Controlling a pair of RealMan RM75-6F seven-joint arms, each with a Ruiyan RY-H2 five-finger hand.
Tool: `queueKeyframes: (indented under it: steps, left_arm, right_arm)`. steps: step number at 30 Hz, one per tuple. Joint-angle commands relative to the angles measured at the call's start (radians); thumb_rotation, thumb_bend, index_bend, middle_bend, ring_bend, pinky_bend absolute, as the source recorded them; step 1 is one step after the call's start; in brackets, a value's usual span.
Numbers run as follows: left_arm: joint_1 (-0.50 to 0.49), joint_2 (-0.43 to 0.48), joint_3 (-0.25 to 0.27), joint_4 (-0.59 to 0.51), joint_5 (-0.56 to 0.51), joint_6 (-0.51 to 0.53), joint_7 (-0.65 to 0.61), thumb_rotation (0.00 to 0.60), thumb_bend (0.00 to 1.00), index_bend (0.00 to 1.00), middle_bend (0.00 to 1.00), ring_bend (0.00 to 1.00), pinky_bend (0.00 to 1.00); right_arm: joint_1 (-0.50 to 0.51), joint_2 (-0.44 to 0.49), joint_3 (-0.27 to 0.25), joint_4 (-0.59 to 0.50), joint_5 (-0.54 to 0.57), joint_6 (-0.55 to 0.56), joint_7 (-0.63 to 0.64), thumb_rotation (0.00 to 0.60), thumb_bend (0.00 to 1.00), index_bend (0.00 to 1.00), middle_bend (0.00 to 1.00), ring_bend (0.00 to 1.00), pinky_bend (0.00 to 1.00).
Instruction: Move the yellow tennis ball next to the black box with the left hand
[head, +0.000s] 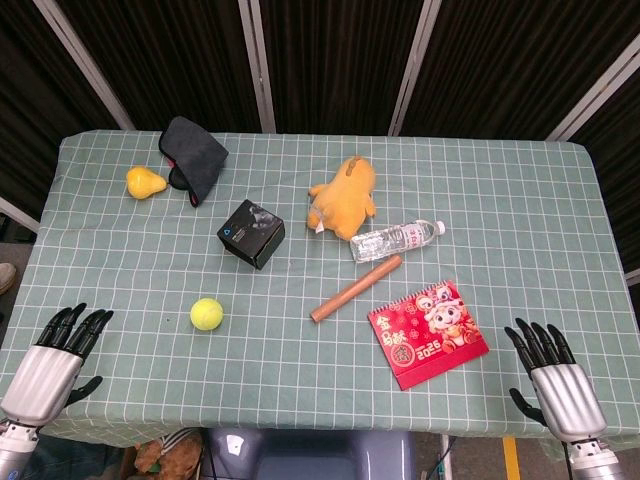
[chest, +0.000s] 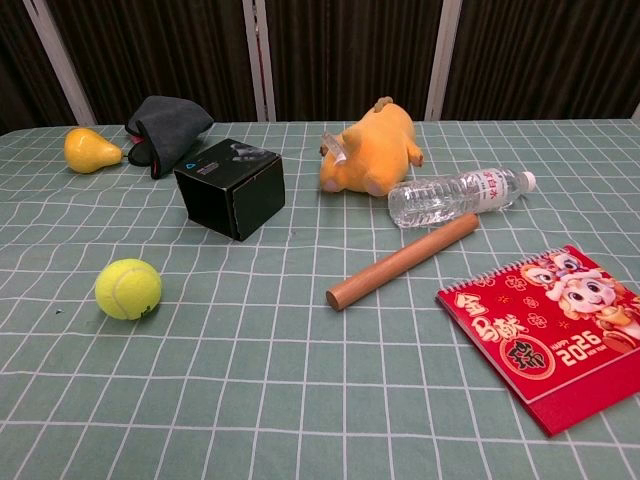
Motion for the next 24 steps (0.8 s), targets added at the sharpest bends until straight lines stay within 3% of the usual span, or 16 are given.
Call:
queueKeyframes:
  steps: [1,9,12,14,16,19,24]
  left_arm:
    - [-0.01,-0.006,0.0,0.0,-0.019,-0.037,0.012,0.6,0.03,0.02,0.13,0.04,0.13]
    - [-0.045,-0.027,0.004,0.0,-0.018,-0.103,0.029,0.6,0.03,0.04,0.14,0.05,0.17]
    - [-0.074,-0.039,0.015,0.012,0.013,-0.135,-0.003,0.6,0.09,0.11,0.29,0.15,0.32]
    - [-0.096,-0.057,0.016,0.032,0.038,-0.144,-0.032,0.6,0.23,0.24,0.46,0.26,0.51]
    - [-0.117,-0.079,0.018,0.045,0.054,-0.167,-0.038,0.6,0.3,0.33,0.56,0.32,0.6]
    - [-0.148,-0.115,0.023,0.049,0.064,-0.22,-0.021,0.6,0.31,0.39,0.63,0.36,0.64]
    - [-0.174,-0.149,0.026,0.022,0.021,-0.317,0.035,0.6,0.26,0.4,0.68,0.39,0.67]
  right_arm:
    - [0.001,-0.002,0.003,0.0,0.01,-0.008,-0.002,0.6,0.32,0.0,0.0,0.0,0.0]
    - [0.011,-0.004,0.004,0.002,0.009,-0.021,0.003,0.6,0.32,0.0,0.0,0.0,0.0]
    - [0.02,-0.005,0.009,0.007,0.019,-0.037,0.013,0.6,0.32,0.0,0.0,0.0,0.0]
    - [0.026,-0.005,0.012,0.008,0.028,-0.048,0.019,0.6,0.32,0.0,0.0,0.0,0.0]
    - [0.029,-0.002,0.011,0.006,0.031,-0.055,0.028,0.6,0.32,0.0,0.0,0.0,0.0]
    - [0.027,0.005,0.003,0.002,0.013,-0.045,0.043,0.6,0.32,0.0,0.0,0.0,0.0]
    - [0.019,0.013,-0.012,0.001,-0.018,-0.027,0.052,0.6,0.32,0.0,0.0,0.0,0.0]
